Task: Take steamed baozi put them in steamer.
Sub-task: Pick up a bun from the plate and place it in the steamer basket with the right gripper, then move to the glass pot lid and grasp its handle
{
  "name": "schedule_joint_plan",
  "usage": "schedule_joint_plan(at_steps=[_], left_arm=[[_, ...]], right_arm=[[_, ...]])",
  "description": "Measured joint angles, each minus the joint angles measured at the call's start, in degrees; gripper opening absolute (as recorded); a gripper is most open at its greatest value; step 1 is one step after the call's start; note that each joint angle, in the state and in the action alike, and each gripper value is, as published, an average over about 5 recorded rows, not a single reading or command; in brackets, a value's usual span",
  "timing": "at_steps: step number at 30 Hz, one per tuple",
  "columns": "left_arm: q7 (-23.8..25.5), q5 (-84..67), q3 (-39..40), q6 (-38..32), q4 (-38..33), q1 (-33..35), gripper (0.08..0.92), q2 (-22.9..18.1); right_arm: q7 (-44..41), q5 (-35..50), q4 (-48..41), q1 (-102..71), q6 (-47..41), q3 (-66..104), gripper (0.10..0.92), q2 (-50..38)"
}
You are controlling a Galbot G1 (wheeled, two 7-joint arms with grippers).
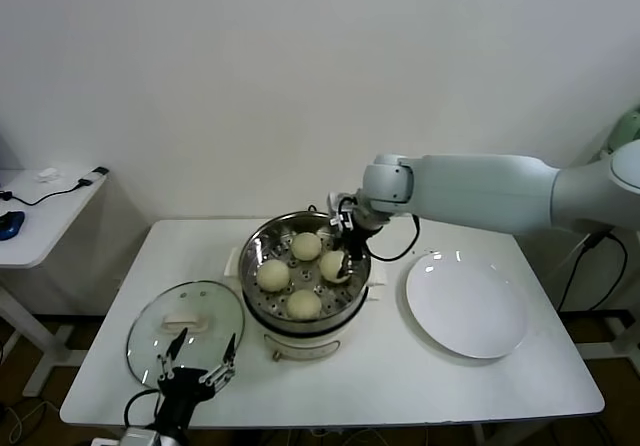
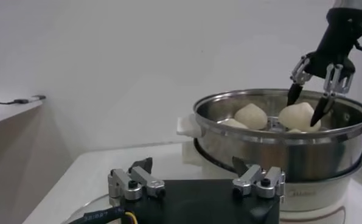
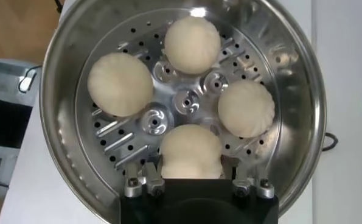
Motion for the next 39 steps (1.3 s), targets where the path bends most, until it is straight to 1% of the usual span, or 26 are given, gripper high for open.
schedule_joint_plan(at_steps=[2, 5, 8, 12, 16, 21, 28, 34, 39], left_arm=[[0.0, 0.0, 0.0, 0.0, 0.0, 0.1, 0.823, 0.0], [0.0, 0.0, -0.1, 0.0, 0.0, 0.1, 0.823, 0.0], [0.0, 0.1, -0.1, 0.0, 0.0, 0.2, 0.823, 0.0], [-0.1, 0.1, -0.2, 0.1, 0.0, 0.3, 0.823, 0.0], [-0.4, -0.2, -0.2, -0.1, 0.0, 0.1, 0.823, 0.1], [-0.7, -1.6, -0.5, -0.7, 0.0, -0.7, 0.823, 0.4], [-0.7, -4.3, -1.7, -1.0, 0.6, -3.1, 0.823, 1.3], [-0.6, -5.9, -2.3, -2.3, 2.6, -5.8, 0.823, 2.8], [-0.3, -6.1, -2.3, -4.3, 4.9, -7.6, 0.823, 3.9]], right_arm=[[-0.4, -0.2, -0.3, -0.1, 0.3, 0.1, 0.762, 0.1], [-1.2, -0.5, -0.7, 0.0, 1.0, 0.4, 0.802, 0.0], [-2.1, -0.5, -1.3, 0.3, 1.9, 1.1, 0.819, -0.3], [-3.1, 0.3, -2.3, 1.4, 3.1, 2.7, 0.822, -1.2], [-1.8, 2.2, -3.4, 1.9, 3.9, 6.0, 0.823, -2.8], [5.1, 3.6, -4.0, 0.1, 4.8, 13.8, 0.823, -6.3], [18.3, 1.9, -2.4, -7.7, 6.3, 27.7, 0.823, -14.2], [29.0, -0.9, 2.3, -22.9, 8.3, 44.5, 0.823, -22.3], [34.1, -4.8, 7.0, -41.5, 11.1, 63.1, 0.823, -26.0]])
